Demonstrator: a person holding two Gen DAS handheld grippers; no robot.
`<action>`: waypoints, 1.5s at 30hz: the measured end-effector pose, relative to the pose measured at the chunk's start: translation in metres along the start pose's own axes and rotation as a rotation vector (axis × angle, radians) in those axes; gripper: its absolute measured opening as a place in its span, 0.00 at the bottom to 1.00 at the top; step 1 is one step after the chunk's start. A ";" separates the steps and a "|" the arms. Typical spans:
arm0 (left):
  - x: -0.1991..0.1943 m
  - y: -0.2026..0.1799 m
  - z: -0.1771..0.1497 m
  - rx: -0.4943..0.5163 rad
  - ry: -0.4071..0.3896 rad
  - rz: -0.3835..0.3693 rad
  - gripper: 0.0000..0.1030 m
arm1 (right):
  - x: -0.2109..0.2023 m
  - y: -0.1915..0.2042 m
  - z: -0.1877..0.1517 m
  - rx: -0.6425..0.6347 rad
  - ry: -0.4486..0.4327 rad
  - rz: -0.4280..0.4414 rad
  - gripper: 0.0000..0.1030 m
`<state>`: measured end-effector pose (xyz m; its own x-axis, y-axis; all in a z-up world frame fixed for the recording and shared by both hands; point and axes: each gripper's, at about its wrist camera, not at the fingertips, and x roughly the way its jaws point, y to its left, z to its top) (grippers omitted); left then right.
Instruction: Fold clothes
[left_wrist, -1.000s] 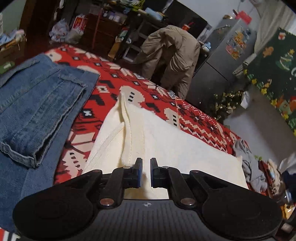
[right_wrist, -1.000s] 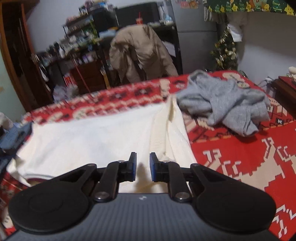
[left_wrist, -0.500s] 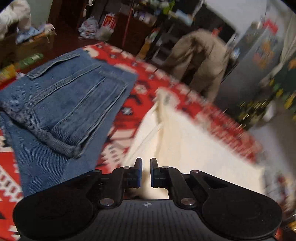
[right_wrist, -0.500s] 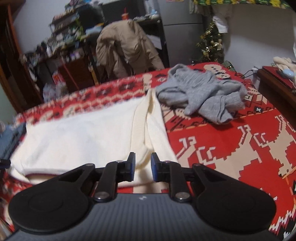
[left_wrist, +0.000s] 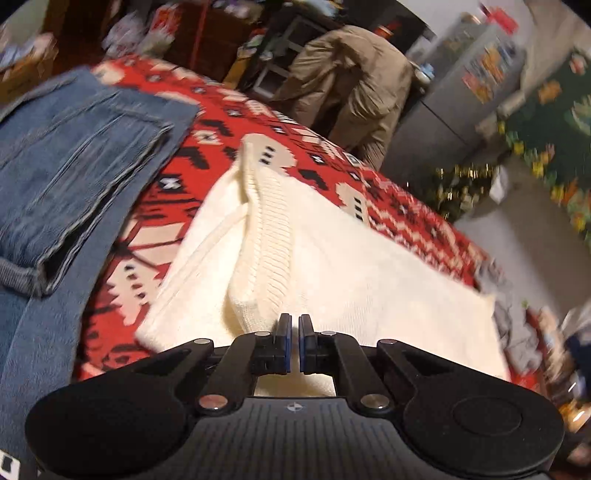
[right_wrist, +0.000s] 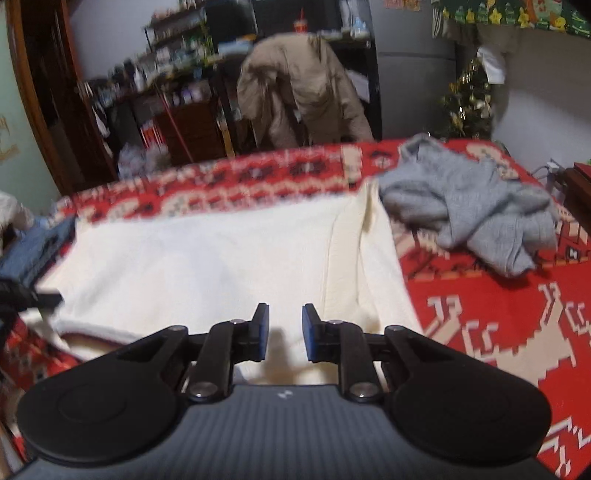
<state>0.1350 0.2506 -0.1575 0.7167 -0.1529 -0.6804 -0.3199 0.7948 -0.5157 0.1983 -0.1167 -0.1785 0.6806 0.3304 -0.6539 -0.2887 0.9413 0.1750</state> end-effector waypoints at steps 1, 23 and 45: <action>-0.003 0.006 0.000 -0.030 -0.005 0.010 0.04 | 0.001 -0.001 -0.003 0.004 0.001 0.003 0.21; -0.054 0.062 -0.006 -0.378 -0.085 0.062 0.30 | -0.030 -0.021 0.000 0.140 -0.034 0.042 0.29; -0.027 0.075 -0.016 -0.585 -0.042 -0.149 0.30 | -0.027 -0.012 0.001 0.104 -0.028 0.061 0.36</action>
<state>0.0813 0.3048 -0.1859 0.8003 -0.2050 -0.5635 -0.4930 0.3101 -0.8129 0.1844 -0.1365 -0.1622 0.6831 0.3879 -0.6188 -0.2599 0.9209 0.2903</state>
